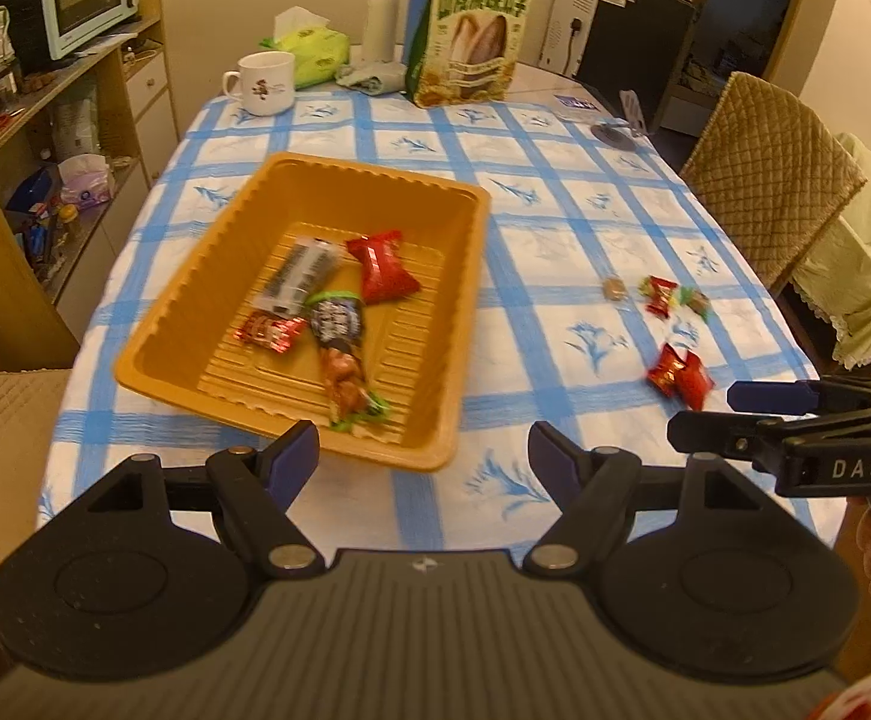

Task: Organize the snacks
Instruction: 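Withdraw both tools from the tray toward the loose candies on the table, then lower the right tool onto the green-wrapped square candy and close on it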

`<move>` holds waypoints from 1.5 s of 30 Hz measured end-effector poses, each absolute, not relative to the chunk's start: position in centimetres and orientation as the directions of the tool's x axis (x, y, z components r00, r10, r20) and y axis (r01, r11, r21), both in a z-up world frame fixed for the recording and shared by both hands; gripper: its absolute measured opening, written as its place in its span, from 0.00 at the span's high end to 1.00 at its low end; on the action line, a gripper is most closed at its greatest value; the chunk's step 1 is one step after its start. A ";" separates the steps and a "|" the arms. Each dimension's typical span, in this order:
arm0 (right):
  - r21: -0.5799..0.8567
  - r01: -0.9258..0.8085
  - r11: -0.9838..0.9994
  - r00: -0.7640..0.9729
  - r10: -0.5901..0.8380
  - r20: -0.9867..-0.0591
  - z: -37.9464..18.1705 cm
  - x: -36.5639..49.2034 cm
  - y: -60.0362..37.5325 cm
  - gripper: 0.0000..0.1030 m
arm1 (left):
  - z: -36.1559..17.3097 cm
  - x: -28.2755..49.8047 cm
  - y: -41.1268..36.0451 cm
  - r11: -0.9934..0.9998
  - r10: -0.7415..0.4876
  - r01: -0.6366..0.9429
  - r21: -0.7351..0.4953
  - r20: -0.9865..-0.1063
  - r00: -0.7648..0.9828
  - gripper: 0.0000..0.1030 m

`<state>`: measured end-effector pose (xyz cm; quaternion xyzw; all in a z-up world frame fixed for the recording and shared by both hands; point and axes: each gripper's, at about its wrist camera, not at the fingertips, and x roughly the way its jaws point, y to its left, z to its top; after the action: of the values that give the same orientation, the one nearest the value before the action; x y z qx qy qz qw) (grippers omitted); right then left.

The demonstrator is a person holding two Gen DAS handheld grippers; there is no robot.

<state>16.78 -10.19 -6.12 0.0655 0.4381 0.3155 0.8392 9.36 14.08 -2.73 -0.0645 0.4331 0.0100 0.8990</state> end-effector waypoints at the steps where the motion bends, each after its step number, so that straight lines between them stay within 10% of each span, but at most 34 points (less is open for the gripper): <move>1: 0.384 -0.464 0.798 0.416 0.579 -0.701 -6.3 16.7 -10.9 0.19 | -2.8 9.3 13.4 0.992 -0.044 -0.066 -0.109 -0.781 0.624 0.27; 31: 0.304 -0.200 0.932 0.550 0.363 -0.752 -11.9 21.7 -24.6 0.20 | -7.8 19.1 0.9 0.983 -0.156 0.173 -0.067 -0.801 0.578 0.28; 45: 0.182 -0.382 0.906 0.584 0.389 -0.712 -15.1 28.8 -24.4 0.44 | -10.2 25.5 0.7 0.987 -0.131 0.154 -0.052 -0.815 0.564 0.28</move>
<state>28.82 -24.40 -15.14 0.0047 0.4012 0.2166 0.8900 25.53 0.67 -10.20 0.0125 0.4598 -0.0803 0.8843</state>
